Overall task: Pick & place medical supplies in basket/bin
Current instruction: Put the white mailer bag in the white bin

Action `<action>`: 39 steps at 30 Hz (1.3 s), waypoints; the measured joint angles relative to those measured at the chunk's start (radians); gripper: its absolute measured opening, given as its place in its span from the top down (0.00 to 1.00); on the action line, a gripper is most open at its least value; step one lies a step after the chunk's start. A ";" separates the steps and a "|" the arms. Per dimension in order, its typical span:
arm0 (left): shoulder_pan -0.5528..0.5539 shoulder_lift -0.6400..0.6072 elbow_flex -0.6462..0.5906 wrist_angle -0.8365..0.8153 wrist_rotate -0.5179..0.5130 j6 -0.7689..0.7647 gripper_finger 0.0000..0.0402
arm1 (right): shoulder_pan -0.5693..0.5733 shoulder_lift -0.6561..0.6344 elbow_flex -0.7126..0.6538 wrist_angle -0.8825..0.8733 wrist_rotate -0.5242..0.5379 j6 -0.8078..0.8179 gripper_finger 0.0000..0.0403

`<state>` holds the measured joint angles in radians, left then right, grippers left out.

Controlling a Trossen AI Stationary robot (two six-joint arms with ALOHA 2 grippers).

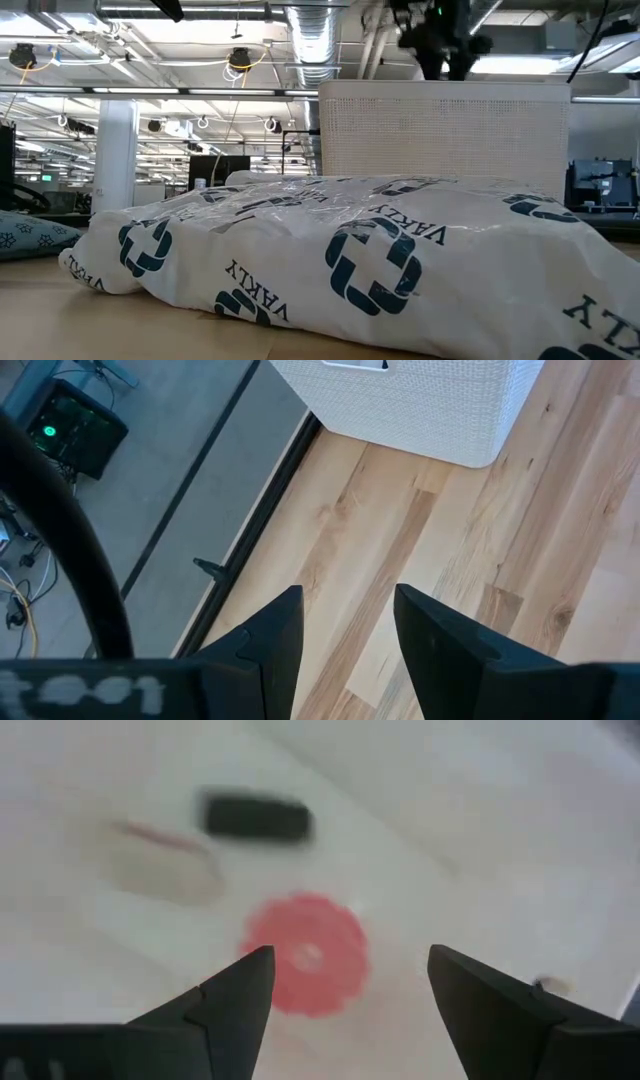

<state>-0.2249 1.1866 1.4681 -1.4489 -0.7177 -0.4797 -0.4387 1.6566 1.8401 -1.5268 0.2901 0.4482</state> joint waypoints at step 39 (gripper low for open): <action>0.000 0.000 0.000 -0.005 0.026 -0.006 0.63 | 1.012 0.472 0.199 -0.032 -0.238 -0.005 0.35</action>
<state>-0.2249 1.1870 1.4680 -1.4536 -0.6915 -0.4854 0.5733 2.1282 2.0392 -1.5584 0.0519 0.4429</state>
